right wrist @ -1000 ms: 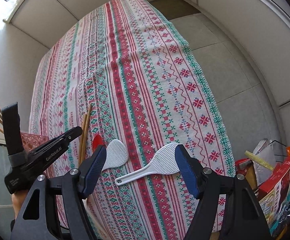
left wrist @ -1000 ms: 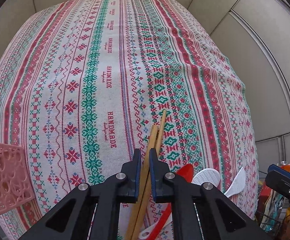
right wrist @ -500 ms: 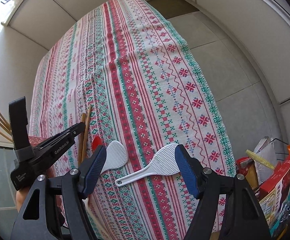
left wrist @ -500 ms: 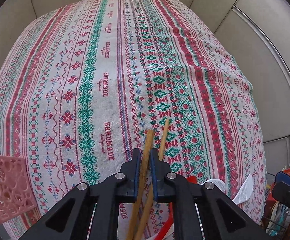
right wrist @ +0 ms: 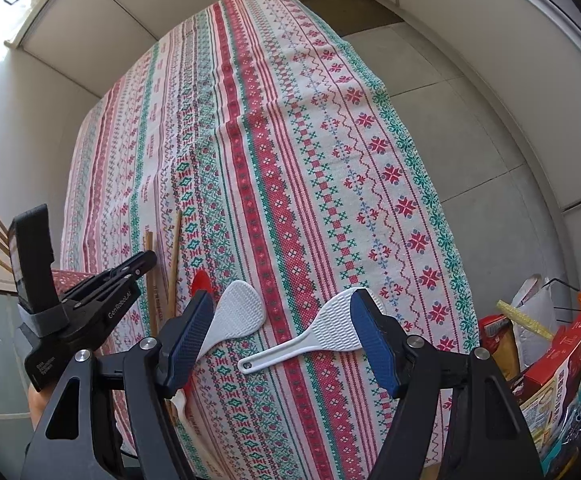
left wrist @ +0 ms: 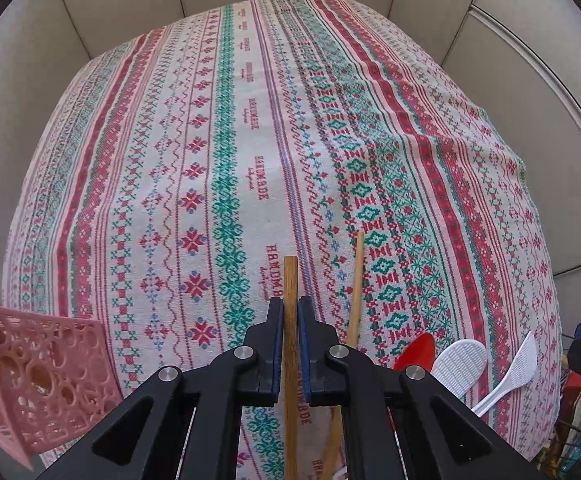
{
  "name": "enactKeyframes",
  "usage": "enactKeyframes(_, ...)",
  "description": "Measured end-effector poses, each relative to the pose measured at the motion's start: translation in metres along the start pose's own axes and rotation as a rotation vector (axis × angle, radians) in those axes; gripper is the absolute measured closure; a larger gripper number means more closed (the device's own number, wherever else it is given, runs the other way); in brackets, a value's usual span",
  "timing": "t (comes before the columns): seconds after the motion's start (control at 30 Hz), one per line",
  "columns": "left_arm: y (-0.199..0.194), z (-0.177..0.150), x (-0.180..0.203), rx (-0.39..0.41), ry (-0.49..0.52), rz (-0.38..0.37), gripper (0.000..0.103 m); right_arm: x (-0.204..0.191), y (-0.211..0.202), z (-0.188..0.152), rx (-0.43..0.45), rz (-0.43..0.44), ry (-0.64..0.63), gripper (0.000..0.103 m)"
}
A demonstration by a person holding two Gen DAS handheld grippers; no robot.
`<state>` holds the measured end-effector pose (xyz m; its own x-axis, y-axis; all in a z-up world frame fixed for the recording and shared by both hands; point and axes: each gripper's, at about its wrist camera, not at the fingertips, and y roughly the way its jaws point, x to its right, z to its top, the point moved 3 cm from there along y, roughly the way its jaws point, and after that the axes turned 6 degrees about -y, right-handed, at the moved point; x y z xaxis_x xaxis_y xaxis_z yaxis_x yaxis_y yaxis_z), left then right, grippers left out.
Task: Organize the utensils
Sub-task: 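Close the left gripper on a wooden chopstick lying on the cloth, then lift the left gripper's chopstick while the right gripper grasps another wooden chopstick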
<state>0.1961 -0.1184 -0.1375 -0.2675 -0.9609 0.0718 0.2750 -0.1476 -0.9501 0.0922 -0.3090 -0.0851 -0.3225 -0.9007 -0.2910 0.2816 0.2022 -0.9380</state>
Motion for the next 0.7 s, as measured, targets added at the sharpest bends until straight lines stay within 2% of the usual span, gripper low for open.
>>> enactKeyframes(0.13, -0.030, 0.002, -0.012, 0.085, -0.013, 0.011, 0.096, -0.001, 0.001, -0.001, -0.009, 0.026, 0.016, 0.029)
enactKeyframes(0.4, -0.095, -0.003, -0.026, 0.267, -0.027, -0.010, 0.096, -0.016, 0.002, 0.005, 0.004, 0.020, -0.005, 0.029)
enactKeyframes(0.7, -0.140, -0.018, -0.063, 0.413, -0.100, -0.021, 0.096, -0.053, 0.038, 0.018, -0.057, 0.042, -0.076, 0.030)
